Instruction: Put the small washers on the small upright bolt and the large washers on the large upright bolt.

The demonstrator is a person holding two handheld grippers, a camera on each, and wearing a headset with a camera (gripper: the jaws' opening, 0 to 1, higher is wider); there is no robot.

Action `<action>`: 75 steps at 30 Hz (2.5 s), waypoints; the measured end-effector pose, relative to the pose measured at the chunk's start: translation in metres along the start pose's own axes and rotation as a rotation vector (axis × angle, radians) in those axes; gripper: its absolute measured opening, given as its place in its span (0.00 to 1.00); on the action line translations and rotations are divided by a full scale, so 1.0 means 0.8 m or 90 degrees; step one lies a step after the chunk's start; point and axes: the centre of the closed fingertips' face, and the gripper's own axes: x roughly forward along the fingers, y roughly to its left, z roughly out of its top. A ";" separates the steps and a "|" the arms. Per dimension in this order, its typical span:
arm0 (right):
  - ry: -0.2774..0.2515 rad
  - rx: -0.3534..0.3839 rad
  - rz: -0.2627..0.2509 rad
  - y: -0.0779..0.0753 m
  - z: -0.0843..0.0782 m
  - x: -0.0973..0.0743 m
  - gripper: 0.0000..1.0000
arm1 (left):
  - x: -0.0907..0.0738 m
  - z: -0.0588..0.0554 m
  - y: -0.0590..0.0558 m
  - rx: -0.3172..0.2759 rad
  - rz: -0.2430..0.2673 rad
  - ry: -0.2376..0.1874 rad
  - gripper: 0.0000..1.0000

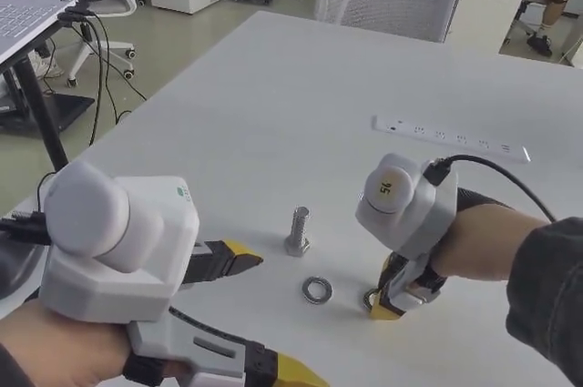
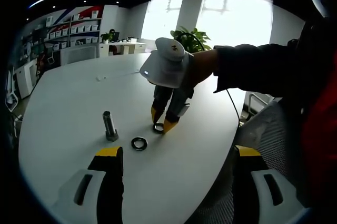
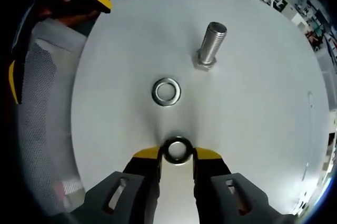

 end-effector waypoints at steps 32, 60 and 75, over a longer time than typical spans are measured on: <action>0.001 0.000 -0.009 -0.003 -0.004 -0.007 0.23 | 0.003 0.004 0.000 0.002 0.001 -0.006 0.86; -0.012 -0.008 -0.032 -0.003 0.004 -0.033 0.23 | 0.003 0.010 0.005 0.014 0.003 -0.003 0.86; -0.034 -0.024 -0.062 -0.009 0.022 -0.068 0.23 | 0.005 0.014 0.018 0.018 0.008 -0.003 0.86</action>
